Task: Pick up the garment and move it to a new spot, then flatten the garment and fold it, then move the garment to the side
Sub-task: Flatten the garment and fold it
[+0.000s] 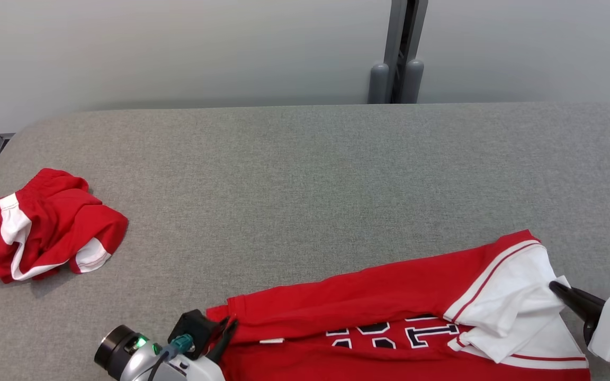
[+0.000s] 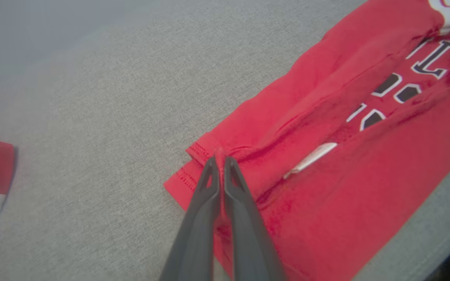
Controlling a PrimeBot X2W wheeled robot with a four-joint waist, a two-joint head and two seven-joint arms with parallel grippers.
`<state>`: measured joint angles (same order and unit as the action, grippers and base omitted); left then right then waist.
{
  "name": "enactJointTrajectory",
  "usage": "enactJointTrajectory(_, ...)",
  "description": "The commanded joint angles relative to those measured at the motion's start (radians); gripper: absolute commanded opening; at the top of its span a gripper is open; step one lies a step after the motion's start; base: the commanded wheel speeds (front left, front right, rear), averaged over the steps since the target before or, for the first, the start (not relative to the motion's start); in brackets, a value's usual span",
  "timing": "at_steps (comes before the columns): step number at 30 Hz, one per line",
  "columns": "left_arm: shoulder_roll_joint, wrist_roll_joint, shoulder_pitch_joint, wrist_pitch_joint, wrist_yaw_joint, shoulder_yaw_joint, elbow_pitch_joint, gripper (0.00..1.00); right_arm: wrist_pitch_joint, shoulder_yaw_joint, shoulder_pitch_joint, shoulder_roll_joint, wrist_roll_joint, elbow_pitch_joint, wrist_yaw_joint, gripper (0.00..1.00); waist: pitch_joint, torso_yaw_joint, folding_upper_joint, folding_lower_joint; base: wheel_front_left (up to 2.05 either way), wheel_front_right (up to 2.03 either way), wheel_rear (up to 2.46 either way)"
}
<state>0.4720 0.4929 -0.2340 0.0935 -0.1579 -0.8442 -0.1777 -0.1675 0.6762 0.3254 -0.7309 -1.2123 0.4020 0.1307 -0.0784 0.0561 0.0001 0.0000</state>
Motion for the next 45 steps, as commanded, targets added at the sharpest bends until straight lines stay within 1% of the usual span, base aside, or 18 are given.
enactJointTrajectory(1, 0.012, 0.002, 0.004, 0.007, 0.006, -0.002, 0.003, 0.00, -0.019, -0.016, -0.017, -0.005, -0.007, -0.009, 0.000, 0.00, 0.001, 0.001, -0.0001, 0.0000, 0.00, 0.00, 0.00)
enactJointTrajectory(9, 0.023, 0.001, 0.020, 0.030, 0.004, -0.021, 0.010, 0.00, -0.151, -0.086, -0.081, -0.005, -0.038, -0.057, 0.000, 0.00, 0.012, 0.005, -0.0001, 0.0000, 0.00, 0.00, 0.00)
enactJointTrajectory(15, 0.031, 0.008, 0.027, 0.035, -0.001, -0.026, 0.014, 0.00, -0.252, -0.145, -0.132, -0.008, -0.033, -0.087, 0.000, 0.00, 0.020, 0.006, -0.0001, 0.0000, 0.00, 0.00, 0.00)
enactJointTrajectory(21, 0.037, 0.015, 0.029, 0.032, -0.009, -0.020, 0.015, 0.00, -0.314, -0.216, -0.178, 0.014, 0.001, -0.117, 0.000, 0.00, 0.018, 0.005, -0.0001, 0.0000, 0.00, 0.00, 0.00)
enactJointTrajectory(24, 0.037, 0.016, 0.028, 0.033, -0.005, -0.023, 0.013, 0.00, -0.334, -0.241, -0.192, 0.023, 0.017, -0.122, 0.000, 0.00, 0.014, 0.006, -0.0001, 0.0000, 0.00, 0.00, 0.00)
enactJointTrajectory(31, 0.018, 0.023, 0.027, 0.034, -0.001, -0.034, -0.013, 0.00, -0.385, -0.318, -0.238, 0.070, 0.117, -0.131, 0.000, 0.00, 0.003, 0.008, -0.0001, 0.0000, 0.00, 0.00, 0.00)
enactJointTrajectory(32, 0.014, 0.031, 0.028, 0.035, 0.001, -0.031, -0.016, 0.05, -0.389, -0.329, -0.244, 0.080, 0.132, -0.135, 0.000, 0.00, 0.002, 0.008, -0.0001, 0.0000, 0.00, 0.00, 0.00)
enactJointTrajectory(33, 0.011, 0.038, 0.030, 0.039, 0.007, -0.031, -0.020, 0.42, -0.393, -0.340, -0.251, 0.089, 0.146, -0.138, 0.000, 0.15, 0.002, 0.009, -0.0001, 0.0000, 0.00, 0.00, 0.00)
enactJointTrajectory(34, 0.009, 0.045, 0.031, 0.040, 0.009, -0.030, -0.023, 0.69, -0.396, -0.354, -0.256, 0.097, 0.159, -0.140, 0.000, 0.77, 0.002, 0.009, -0.0001, 0.0000, 0.00, 0.00, 0.00)
enactJointTrajectory(35, 0.009, 0.050, 0.031, 0.045, 0.015, -0.031, -0.026, 1.00, -0.403, -0.370, -0.261, 0.108, 0.168, -0.138, 0.000, 1.00, 0.002, 0.009, -0.0001, 0.0000, 0.00, 0.00, 0.00)
enactJointTrajectory(38, 0.013, 0.063, 0.033, 0.059, 0.020, -0.033, -0.035, 1.00, -0.436, -0.410, -0.274, 0.136, 0.201, -0.139, 0.000, 1.00, 0.006, 0.006, -0.0001, 0.0000, 0.00, 0.00, 0.00)
enactJointTrajectory(41, 0.020, 0.064, 0.028, 0.058, 0.007, -0.023, -0.031, 1.00, -0.469, -0.453, -0.282, 0.153, 0.238, -0.158, 0.000, 1.00, 0.015, 0.003, -0.0001, 0.0000, 0.00, 0.00, 0.00)
enactJointTrajectory(42, 0.024, 0.073, 0.020, 0.045, -0.008, -0.003, -0.017, 1.00, -0.467, -0.492, -0.283, 0.162, 0.276, -0.175, 0.000, 1.00, 0.018, 0.000, -0.0001, 0.0000, 0.00, 0.00, 0.00)
enactJointTrajectory(45, 0.024, 0.075, -0.004, 0.004, -0.048, 0.042, 0.007, 1.00, -0.452, -0.546, -0.287, 0.187, 0.340, -0.203, 0.000, 1.00, 0.024, -0.004, -0.0001, 0.0000, 0.00, 0.00, 0.00)
